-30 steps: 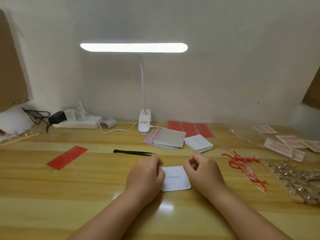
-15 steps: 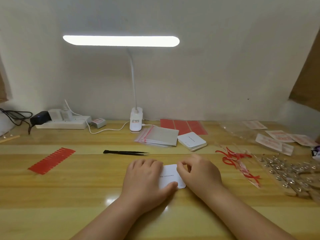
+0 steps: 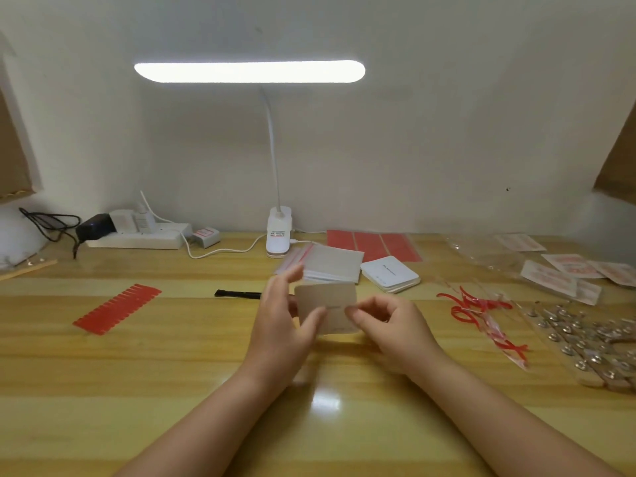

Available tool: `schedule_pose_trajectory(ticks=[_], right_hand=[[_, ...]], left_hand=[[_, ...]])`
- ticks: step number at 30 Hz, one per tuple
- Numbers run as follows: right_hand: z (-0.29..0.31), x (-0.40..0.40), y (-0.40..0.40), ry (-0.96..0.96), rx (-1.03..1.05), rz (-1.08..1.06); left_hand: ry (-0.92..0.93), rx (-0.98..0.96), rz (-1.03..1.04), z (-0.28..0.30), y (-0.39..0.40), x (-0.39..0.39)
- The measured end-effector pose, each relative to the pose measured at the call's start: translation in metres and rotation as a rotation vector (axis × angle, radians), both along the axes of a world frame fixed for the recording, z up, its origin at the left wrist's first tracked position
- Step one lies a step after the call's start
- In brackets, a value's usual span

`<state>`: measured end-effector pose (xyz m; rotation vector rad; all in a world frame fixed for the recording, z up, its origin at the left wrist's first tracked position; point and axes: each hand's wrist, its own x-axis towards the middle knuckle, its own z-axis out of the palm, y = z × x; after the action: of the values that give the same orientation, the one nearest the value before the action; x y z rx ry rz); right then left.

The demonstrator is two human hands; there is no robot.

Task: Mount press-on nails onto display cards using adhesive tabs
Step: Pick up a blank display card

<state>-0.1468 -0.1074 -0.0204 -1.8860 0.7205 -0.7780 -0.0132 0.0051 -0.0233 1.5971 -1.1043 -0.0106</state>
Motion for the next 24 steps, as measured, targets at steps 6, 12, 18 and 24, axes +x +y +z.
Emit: schedule_pose_trajectory(ticks=[6, 12, 18, 24], right_hand=[[0.007, 0.002, -0.001, -0.231, 0.151, 0.003], [0.006, 0.002, -0.003, -0.335, 0.336, 0.039], [0.004, 0.005, -0.004, -0.362, 0.421, 0.057], [0.008, 0.006, -0.001, -0.346, 0.406, 0.047]], left_hand=[[0.413, -0.114, -0.031, 0.004, -0.003, 0.01], [0.541, -0.163, -0.087, 0.005, -0.006, 0.012], [0.601, -0.175, -0.109, 0.007, -0.006, 0.016], [0.594, -0.195, -0.054, 0.007, -0.009, 0.017]])
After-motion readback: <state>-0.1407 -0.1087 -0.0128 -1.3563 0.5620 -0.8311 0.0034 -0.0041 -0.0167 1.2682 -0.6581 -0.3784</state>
